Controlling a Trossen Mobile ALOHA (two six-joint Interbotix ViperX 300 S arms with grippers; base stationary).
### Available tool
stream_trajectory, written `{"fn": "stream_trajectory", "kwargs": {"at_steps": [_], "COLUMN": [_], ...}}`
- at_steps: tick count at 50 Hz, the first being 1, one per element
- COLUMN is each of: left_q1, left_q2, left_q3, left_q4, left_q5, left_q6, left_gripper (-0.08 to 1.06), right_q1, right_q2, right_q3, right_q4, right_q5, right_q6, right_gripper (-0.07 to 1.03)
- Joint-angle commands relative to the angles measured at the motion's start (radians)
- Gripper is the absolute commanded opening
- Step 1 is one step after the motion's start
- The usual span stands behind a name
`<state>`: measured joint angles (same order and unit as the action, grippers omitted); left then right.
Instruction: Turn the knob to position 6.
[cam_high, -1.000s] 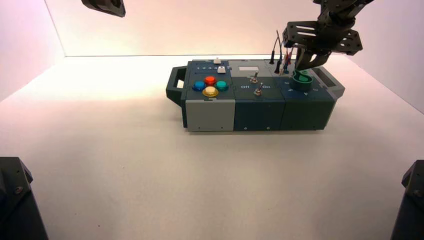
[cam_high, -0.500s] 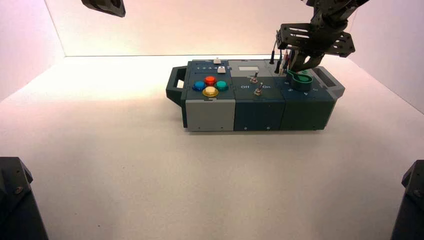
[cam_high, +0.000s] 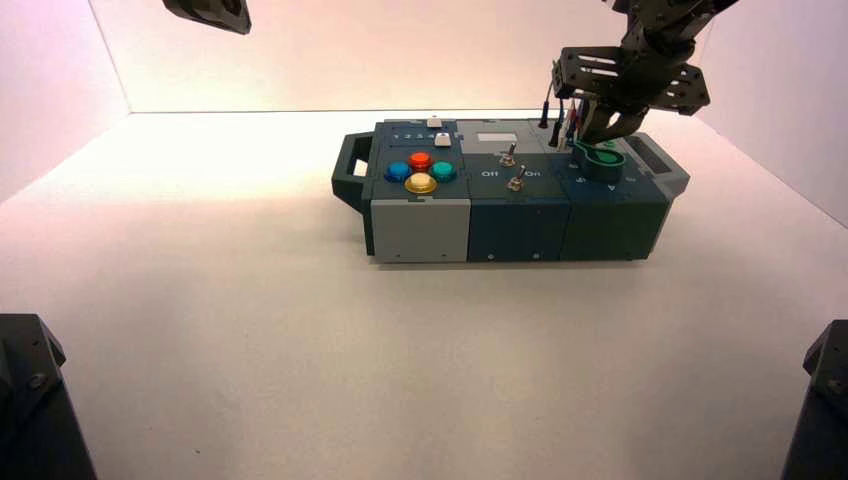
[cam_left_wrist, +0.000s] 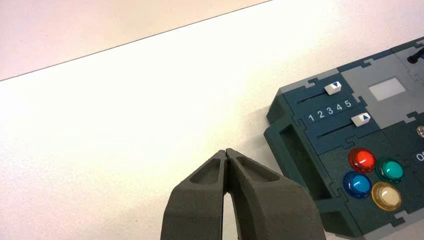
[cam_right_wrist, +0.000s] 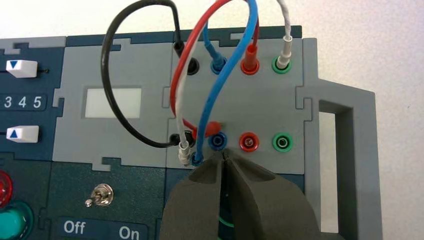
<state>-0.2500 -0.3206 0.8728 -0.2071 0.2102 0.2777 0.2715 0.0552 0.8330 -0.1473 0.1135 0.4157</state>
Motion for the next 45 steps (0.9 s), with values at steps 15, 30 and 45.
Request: {"fn": "stream_trajectory", "kwargs": {"at_steps": [15,30,45], "left_q1": [-0.005,-0.003,-0.005], "left_q2": [-0.015,-0.015,-0.015], "left_q3": [-0.011,-0.011,-0.011], "left_q4": [0.002,0.002,0.002], "left_q5": [-0.008,-0.009,-0.009], "left_q6": [0.002,0.002,0.003], "left_gripper": [-0.03,-0.03,-0.03], "right_q1": [0.02,0.032,0.043], "right_q2": [-0.014,-0.012,-0.012], "right_q3": [-0.021,-0.023,-0.023], "right_q4": [0.012,0.017,0.025], "right_q5": [-0.005,-0.005,-0.005], "right_q6": [0.002,0.003,0.003], "right_gripper": [-0.02,-0.02,-0.02]}}
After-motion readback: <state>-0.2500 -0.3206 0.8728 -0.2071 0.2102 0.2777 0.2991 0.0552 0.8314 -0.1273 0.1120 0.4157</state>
